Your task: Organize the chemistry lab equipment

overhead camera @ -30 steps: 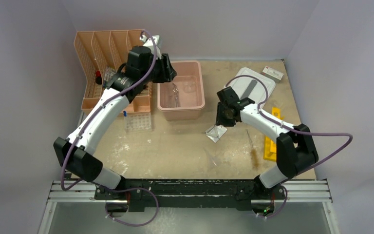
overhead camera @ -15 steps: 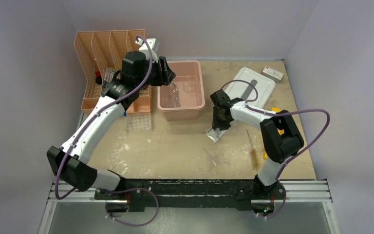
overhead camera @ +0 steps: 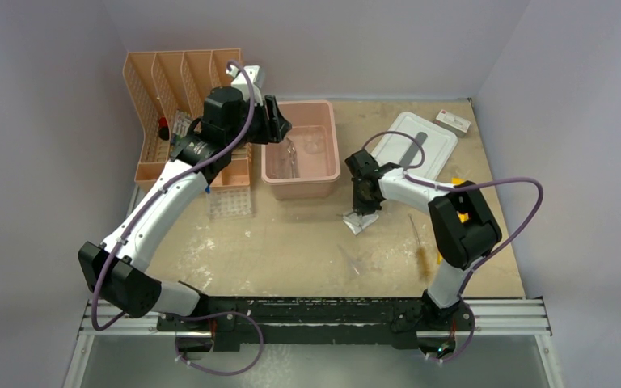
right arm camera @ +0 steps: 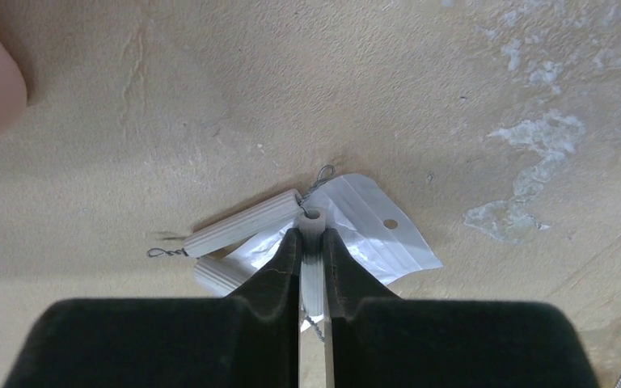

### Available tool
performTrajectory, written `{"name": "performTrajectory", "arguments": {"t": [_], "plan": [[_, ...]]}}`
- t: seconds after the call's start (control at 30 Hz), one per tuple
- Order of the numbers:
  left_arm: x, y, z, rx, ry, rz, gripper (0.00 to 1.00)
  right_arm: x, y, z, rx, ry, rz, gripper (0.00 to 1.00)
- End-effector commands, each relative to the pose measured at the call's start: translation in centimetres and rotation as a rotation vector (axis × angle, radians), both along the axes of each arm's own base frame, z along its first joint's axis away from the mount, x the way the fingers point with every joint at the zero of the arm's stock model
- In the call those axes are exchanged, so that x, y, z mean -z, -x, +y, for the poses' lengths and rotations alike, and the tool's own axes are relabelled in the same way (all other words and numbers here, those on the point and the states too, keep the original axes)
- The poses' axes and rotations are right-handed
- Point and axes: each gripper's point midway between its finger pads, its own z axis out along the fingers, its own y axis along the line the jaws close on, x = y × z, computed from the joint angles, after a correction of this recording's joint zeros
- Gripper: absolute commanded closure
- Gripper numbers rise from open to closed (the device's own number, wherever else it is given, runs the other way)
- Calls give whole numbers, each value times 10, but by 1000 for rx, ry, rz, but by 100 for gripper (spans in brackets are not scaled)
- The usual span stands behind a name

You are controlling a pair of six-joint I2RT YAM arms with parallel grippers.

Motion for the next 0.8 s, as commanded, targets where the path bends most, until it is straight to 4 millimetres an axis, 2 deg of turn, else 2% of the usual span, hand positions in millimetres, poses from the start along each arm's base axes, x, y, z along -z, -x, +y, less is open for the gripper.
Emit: {"name": "performTrajectory", "arguments": {"t": [0.0,0.2,0.4,0.53,0.63,0.77], "plan": [[-28,-5,-3,17,33,-105,51,-33,-19,0,17,-1,-121,93],[-26,-4,-19,80,102,-95,49,-117,-34,0,-7,-75,-347,93],[-33,20,-76,316,324,-12,49,-195,-44,-4,16,-180,-631,93],[-10,25,-100,338,316,44,46,-244,-46,0,10,-256,-748,94],[6,25,-106,348,287,104,40,-277,-42,13,-69,-332,-818,94],[14,26,-104,366,239,95,36,-312,-30,44,-273,-452,-860,94]]}}
